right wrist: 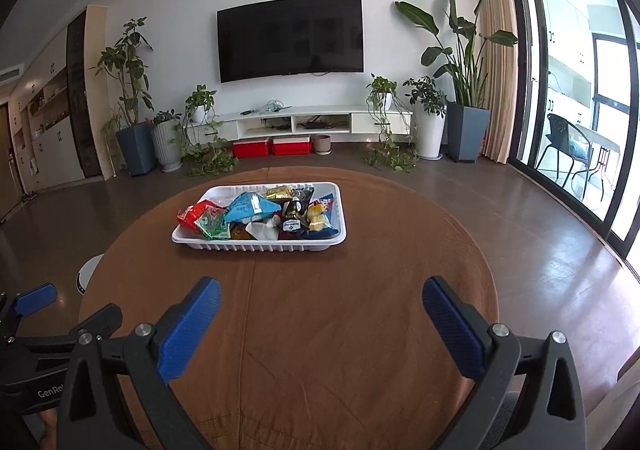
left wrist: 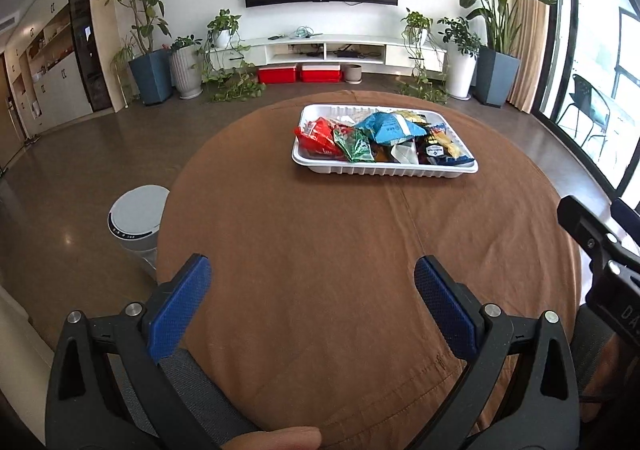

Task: Organize snacks

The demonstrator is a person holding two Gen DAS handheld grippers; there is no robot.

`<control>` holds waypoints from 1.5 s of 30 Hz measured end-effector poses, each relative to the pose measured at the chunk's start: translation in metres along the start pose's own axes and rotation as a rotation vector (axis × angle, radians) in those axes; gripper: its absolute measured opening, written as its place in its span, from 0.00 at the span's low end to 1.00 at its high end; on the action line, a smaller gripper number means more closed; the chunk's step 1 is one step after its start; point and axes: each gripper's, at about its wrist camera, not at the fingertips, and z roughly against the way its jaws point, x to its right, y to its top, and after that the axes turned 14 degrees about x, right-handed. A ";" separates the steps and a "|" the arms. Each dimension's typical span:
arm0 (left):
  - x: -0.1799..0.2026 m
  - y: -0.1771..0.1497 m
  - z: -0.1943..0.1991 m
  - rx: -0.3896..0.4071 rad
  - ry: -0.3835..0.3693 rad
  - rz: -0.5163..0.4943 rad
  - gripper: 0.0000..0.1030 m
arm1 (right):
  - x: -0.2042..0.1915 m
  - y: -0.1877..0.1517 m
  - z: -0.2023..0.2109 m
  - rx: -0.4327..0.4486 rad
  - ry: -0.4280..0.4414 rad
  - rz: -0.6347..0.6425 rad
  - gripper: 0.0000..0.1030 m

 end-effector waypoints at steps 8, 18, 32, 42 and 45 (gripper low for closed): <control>0.000 -0.006 -0.022 -0.039 -0.022 0.018 1.00 | -0.003 -0.010 -0.003 -0.062 0.010 0.009 1.00; 0.000 -0.009 -0.027 -0.043 -0.025 0.022 1.00 | -0.005 -0.017 -0.006 -0.128 0.024 0.003 1.00; -0.001 -0.013 -0.034 -0.050 -0.029 0.022 1.00 | -0.005 -0.024 -0.007 -0.187 0.020 0.004 1.00; 0.001 -0.015 -0.036 -0.050 -0.034 0.024 1.00 | -0.005 -0.024 -0.008 -0.194 0.020 0.004 1.00; 0.001 -0.015 -0.037 -0.050 -0.033 0.024 1.00 | -0.005 -0.024 -0.008 -0.194 0.020 0.004 1.00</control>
